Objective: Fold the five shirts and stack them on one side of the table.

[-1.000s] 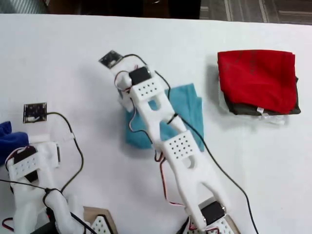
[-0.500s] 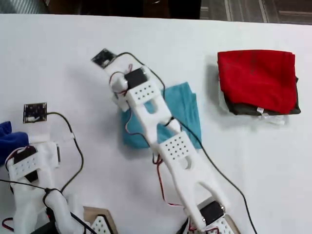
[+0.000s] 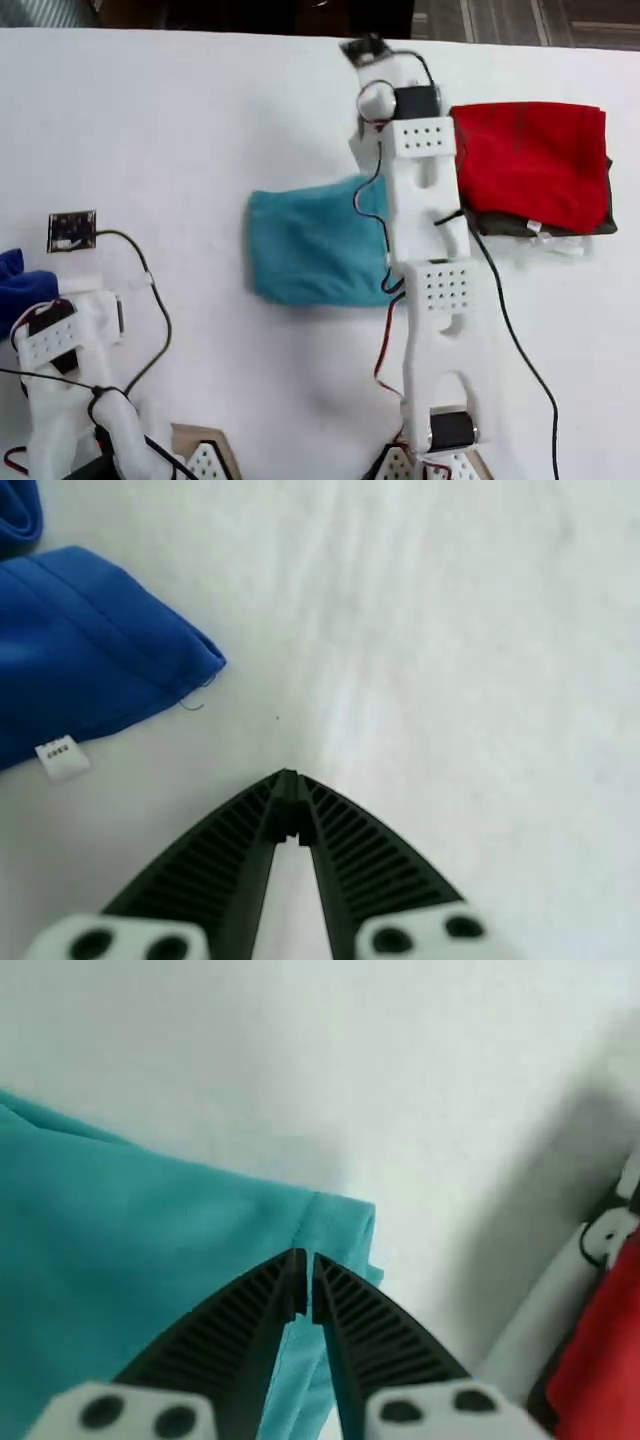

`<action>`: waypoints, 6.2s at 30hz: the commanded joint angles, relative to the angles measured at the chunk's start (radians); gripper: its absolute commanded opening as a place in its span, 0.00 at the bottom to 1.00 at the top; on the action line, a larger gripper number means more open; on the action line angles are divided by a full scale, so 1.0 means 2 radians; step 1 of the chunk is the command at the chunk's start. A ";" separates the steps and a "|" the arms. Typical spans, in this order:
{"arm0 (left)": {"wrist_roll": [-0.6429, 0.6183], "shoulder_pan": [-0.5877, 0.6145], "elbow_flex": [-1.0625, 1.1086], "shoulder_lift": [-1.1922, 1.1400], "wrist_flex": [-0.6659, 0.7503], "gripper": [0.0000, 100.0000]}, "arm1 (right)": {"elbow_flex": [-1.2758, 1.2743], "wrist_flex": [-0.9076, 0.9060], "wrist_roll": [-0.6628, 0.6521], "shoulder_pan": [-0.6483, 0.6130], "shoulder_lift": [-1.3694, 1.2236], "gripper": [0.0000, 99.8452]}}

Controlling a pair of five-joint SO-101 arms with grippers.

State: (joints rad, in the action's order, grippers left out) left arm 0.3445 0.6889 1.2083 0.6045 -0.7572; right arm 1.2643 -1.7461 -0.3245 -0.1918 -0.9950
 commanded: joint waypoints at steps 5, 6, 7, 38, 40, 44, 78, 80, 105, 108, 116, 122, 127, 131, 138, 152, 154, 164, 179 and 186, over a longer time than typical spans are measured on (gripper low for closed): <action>-0.002 0.001 -0.002 0.012 0.007 0.03 | -0.003 0.021 0.001 0.008 -0.026 0.02; -0.002 0.001 -0.002 0.012 0.007 0.03 | 0.000 0.024 0.001 0.013 -0.035 0.02; -0.002 0.001 -0.002 0.012 0.007 0.03 | 0.004 0.025 0.001 0.019 -0.044 0.02; -0.002 0.001 -0.002 0.012 0.007 0.03 | -0.312 -0.009 0.097 0.002 0.425 0.05; -0.002 0.001 -0.002 0.012 0.007 0.03 | -0.440 0.020 0.097 0.006 0.462 0.10; -0.002 0.001 -0.002 0.012 0.007 0.03 | -0.645 0.132 0.096 0.010 0.488 0.19; -0.002 0.001 -0.002 0.012 0.007 0.03 | -0.375 0.046 0.131 -0.022 0.058 0.04; -0.002 0.001 -0.002 0.012 0.007 0.03 | -0.354 0.033 0.116 -0.031 0.044 0.04; -0.003 -0.018 -0.001 0.012 0.007 0.03 | -0.297 -0.004 -0.143 0.056 0.365 0.02; -0.003 -0.018 -0.001 0.012 0.007 0.03 | -0.297 0.005 -0.167 0.076 0.376 0.02; -0.003 -0.018 -0.001 0.012 0.007 0.03 | -0.213 0.040 -0.206 0.140 0.394 0.02; -0.003 -0.018 0.000 0.012 0.007 0.03 | -0.164 0.070 -0.209 0.198 0.392 0.02; -0.003 -0.018 0.000 0.012 0.007 0.03 | -0.165 0.098 -0.236 0.234 0.366 0.02; -0.003 -0.018 0.000 0.012 0.005 0.03 | -0.160 0.132 -0.260 0.269 0.299 0.02; -0.003 -0.017 0.000 0.012 0.006 0.03 | -0.160 0.208 -0.292 0.307 0.185 0.02; -0.002 -0.017 0.000 0.012 0.005 0.03 | -0.160 0.310 -0.328 0.340 0.104 0.02; -0.002 -0.017 0.000 0.012 0.005 0.03 | -0.160 0.308 -0.329 0.340 0.103 0.02; -0.002 -0.017 0.000 0.012 0.005 0.03 | -0.143 0.289 -0.267 0.346 0.115 0.25; -0.002 -0.017 0.000 0.012 0.004 0.03 | -0.091 0.313 -0.138 0.326 0.133 0.07; -0.002 -0.016 0.002 0.014 0.004 0.03 | -0.085 0.381 -0.138 0.331 0.037 0.02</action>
State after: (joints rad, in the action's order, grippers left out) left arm 0.3445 0.6598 1.2114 0.6061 -0.7572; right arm 1.0556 -1.0311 -0.6068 0.4680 -0.8984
